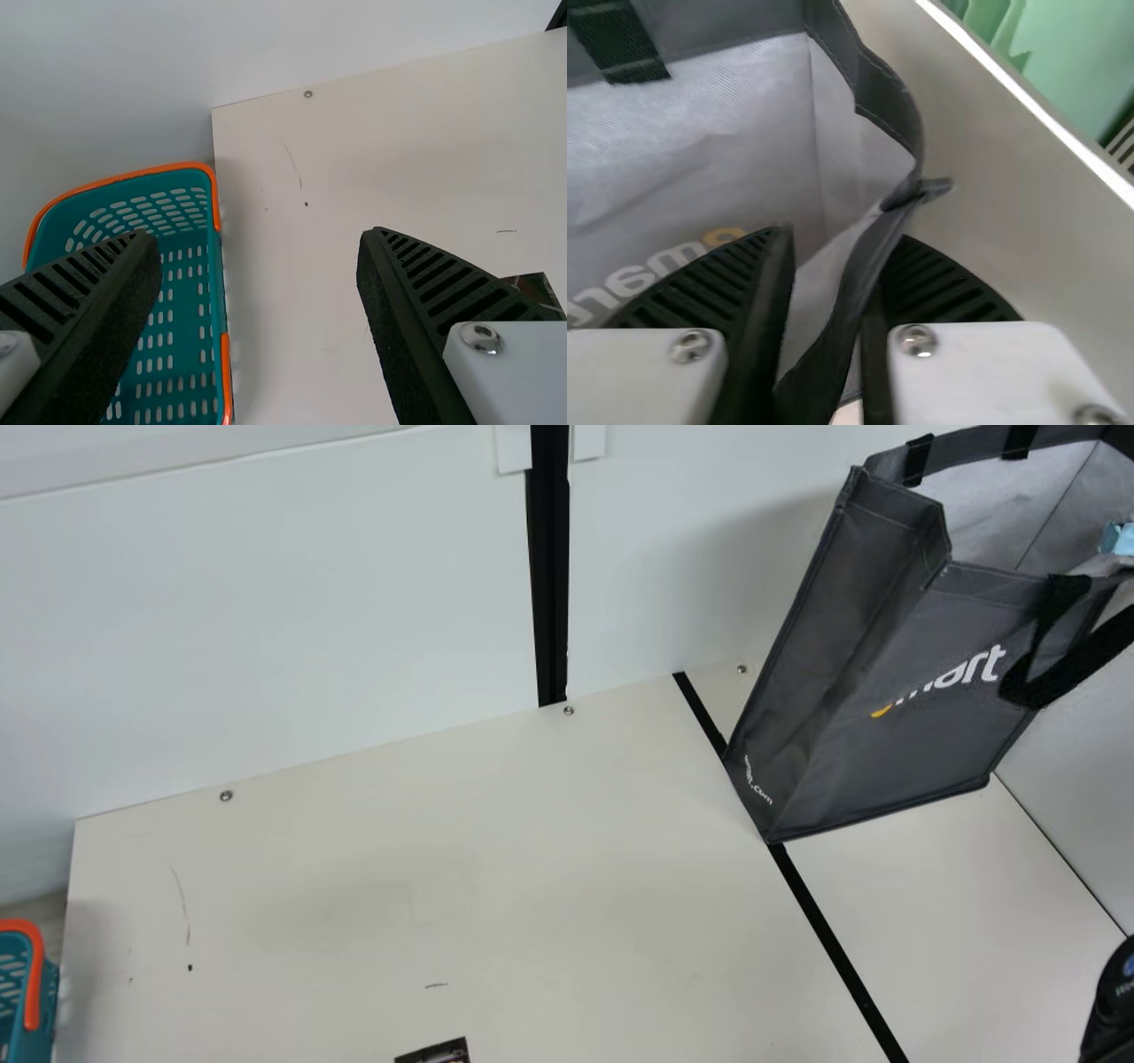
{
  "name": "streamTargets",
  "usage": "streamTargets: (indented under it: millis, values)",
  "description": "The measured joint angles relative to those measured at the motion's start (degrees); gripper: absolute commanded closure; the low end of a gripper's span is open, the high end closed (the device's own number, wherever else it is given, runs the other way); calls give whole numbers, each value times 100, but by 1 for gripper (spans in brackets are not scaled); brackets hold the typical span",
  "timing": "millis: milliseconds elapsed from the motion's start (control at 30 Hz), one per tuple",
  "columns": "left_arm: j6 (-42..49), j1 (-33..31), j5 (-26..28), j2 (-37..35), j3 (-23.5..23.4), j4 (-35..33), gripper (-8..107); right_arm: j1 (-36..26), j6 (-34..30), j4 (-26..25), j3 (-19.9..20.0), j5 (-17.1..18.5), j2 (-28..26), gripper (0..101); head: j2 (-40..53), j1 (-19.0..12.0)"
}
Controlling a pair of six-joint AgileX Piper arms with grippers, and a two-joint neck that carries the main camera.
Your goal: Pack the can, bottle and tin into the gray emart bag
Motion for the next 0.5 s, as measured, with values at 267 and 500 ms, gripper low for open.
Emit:
streamTargets:
  millis: [267, 500]
  values:
    - [0, 0, 0, 0, 0, 0, 9, 30, -2, 212, -419, 172, 0, 25, 0, 0]
    - [0, 0, 0, 0, 0, 0, 9, 86, -21, 430, -780, 358, -44, 10, 0, 0]
